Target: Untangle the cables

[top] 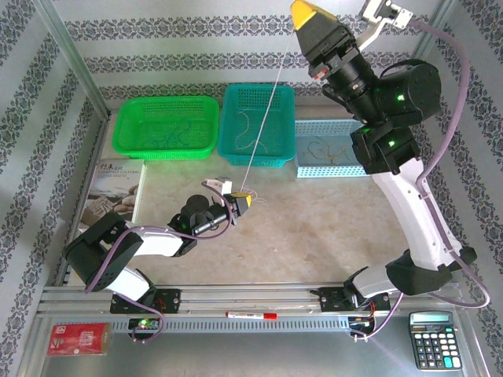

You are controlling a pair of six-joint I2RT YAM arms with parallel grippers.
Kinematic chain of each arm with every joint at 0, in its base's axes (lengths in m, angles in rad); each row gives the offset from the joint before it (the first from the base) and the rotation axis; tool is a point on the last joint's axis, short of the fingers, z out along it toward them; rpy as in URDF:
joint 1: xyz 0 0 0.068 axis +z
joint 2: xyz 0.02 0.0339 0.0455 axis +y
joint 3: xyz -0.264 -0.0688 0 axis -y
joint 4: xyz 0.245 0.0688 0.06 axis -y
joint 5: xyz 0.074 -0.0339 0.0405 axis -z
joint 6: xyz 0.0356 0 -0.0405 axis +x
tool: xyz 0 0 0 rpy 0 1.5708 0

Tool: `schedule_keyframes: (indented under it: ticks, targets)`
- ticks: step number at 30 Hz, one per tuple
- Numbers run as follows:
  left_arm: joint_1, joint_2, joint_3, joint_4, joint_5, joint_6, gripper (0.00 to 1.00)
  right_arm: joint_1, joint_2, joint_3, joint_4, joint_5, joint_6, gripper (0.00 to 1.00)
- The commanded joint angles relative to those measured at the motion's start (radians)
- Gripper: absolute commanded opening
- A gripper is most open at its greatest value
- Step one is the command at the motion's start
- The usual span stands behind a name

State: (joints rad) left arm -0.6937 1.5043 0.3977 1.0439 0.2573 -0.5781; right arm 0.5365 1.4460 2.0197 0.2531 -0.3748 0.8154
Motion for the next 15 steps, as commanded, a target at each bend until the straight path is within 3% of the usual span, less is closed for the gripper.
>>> schedule_keyframes:
  ticks: [1, 15]
  targets:
    - [-0.008, 0.005, -0.056, -0.013, 0.007, -0.042, 0.08, -0.028, 0.007, 0.1, 0.101, 0.039, 0.039, 0.0]
    - [-0.008, -0.055, -0.083, -0.066, 0.011, -0.045, 0.17, -0.037, 0.091, 0.143, 0.103, 0.008, 0.095, 0.0]
